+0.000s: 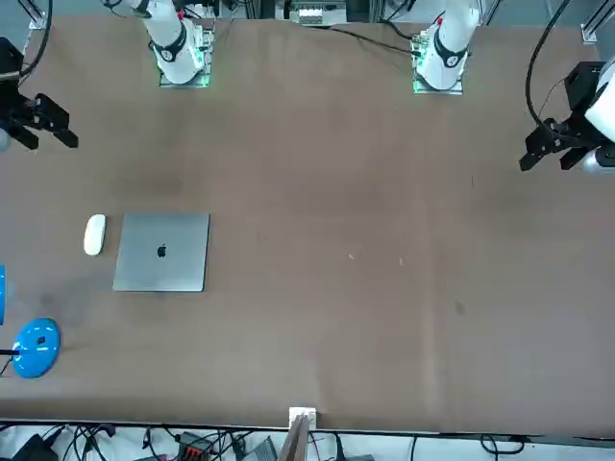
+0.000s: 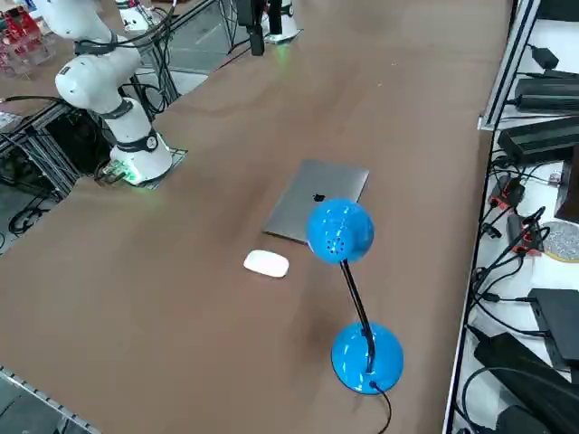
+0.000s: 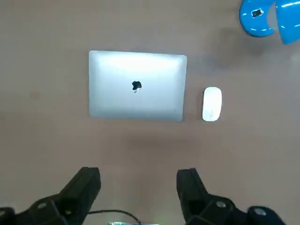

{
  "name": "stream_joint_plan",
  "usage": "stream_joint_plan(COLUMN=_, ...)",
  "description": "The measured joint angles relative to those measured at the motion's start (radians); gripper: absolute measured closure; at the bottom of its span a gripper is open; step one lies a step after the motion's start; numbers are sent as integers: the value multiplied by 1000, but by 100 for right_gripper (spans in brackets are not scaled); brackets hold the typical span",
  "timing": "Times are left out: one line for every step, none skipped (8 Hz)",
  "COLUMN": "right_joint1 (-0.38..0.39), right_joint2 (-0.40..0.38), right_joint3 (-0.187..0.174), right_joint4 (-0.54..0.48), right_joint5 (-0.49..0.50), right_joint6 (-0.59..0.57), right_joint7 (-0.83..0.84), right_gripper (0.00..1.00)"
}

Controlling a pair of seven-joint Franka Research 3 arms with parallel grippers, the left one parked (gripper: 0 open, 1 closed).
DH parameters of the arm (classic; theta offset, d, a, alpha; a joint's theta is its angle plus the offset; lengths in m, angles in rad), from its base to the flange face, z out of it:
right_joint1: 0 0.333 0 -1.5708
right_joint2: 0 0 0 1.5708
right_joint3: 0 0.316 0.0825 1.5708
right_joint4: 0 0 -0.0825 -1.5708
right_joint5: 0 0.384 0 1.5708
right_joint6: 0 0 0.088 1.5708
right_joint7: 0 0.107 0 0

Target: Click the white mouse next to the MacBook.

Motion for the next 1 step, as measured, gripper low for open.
stream_joint_plan(right_joint1=0, right_joint2=-2, right_joint3=0, right_joint4=0, right_joint5=0, right_joint6=0, right_joint7=0, right_gripper=0)
